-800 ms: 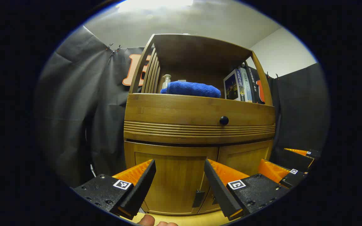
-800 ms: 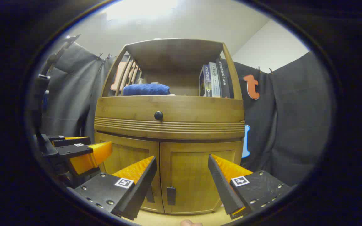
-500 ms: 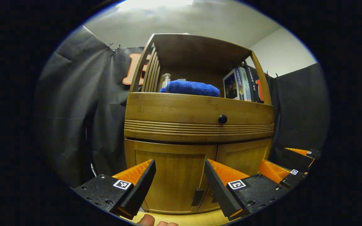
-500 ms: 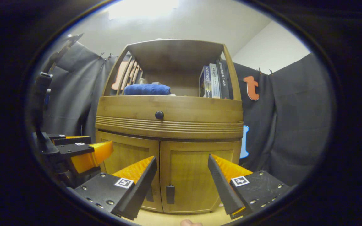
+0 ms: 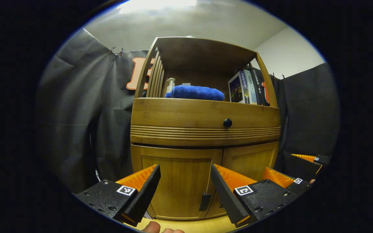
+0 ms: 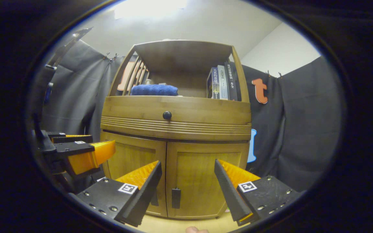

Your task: Open the right door of the double-door shoe cabinet with the right hand, and open the left door with the left hand.

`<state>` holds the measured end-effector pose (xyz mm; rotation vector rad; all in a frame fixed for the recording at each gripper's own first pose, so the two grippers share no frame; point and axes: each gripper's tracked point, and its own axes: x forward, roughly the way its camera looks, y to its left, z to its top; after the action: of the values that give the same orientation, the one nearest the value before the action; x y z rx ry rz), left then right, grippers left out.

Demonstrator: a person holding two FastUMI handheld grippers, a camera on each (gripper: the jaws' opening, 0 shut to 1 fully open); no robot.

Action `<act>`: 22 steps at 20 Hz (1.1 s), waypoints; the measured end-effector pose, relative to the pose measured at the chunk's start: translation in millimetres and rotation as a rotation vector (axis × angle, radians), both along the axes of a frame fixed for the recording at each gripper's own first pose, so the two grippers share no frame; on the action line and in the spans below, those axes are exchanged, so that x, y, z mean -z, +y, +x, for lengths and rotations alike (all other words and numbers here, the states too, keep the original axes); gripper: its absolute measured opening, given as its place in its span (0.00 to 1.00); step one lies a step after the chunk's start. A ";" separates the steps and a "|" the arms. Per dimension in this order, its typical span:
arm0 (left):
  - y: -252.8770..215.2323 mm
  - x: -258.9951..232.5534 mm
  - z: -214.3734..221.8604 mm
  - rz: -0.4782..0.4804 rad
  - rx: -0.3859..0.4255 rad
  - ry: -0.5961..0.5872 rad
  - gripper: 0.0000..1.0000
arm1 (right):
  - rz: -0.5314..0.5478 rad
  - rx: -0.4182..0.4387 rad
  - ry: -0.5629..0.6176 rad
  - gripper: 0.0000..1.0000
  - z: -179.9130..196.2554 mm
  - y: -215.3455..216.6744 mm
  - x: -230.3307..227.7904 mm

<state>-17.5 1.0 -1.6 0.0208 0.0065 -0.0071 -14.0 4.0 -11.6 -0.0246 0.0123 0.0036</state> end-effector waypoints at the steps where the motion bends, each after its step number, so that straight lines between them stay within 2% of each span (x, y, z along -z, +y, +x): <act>1: 1.4 0.6 -0.9 -0.001 -0.001 0.002 0.95 | -0.001 0.001 0.007 0.98 1.7 0.6 3.1; 3: 7.5 2.0 -2.2 0.003 -0.010 0.005 0.95 | -0.001 -0.004 0.027 0.95 5.3 3.7 13.5; 4: 11.4 2.2 -2.7 0.007 -0.018 0.005 0.95 | 0.001 -0.010 0.043 0.97 8.5 6.4 20.1; 5: 16.1 2.5 -3.4 0.010 -0.027 0.005 0.95 | 0.003 -0.016 0.059 0.94 11.9 9.2 26.3; 10: 46.2 5.5 -5.0 0.022 -0.086 0.012 0.95 | 0.010 -0.029 0.139 0.97 33.8 18.1 62.6; 11: 53.9 7.3 -5.2 0.024 -0.102 0.017 0.92 | 0.011 -0.027 0.159 0.96 37.7 21.3 69.8; 12: 61.5 8.9 -6.2 0.027 -0.118 0.022 0.95 | 0.017 -0.035 0.177 0.84 42.2 26.8 77.2; 13: 68.5 10.7 -6.7 0.029 -0.133 0.027 0.92 | 0.021 -0.037 0.194 0.84 46.6 29.3 84.6; 15: 82.1 14.0 -7.4 0.034 -0.162 0.037 0.95 | 0.018 -0.037 0.226 0.84 55.8 26.9 100.6; 19: 101.9 17.5 -7.2 0.052 -0.206 0.047 0.95 | 0.000 -0.032 0.283 0.84 72.5 27.6 131.0; 21: 107.4 19.8 -5.3 0.055 -0.218 0.053 0.92 | 0.009 -0.023 0.316 0.69 77.6 23.7 147.3; 22: 109.7 20.9 -5.1 0.056 -0.222 0.057 0.92 | 0.018 -0.021 0.333 0.71 82.2 24.5 156.4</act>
<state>-22.6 110.7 -22.5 0.0755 0.0657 0.2150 68.2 28.6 -168.0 -0.0060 0.3449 0.0288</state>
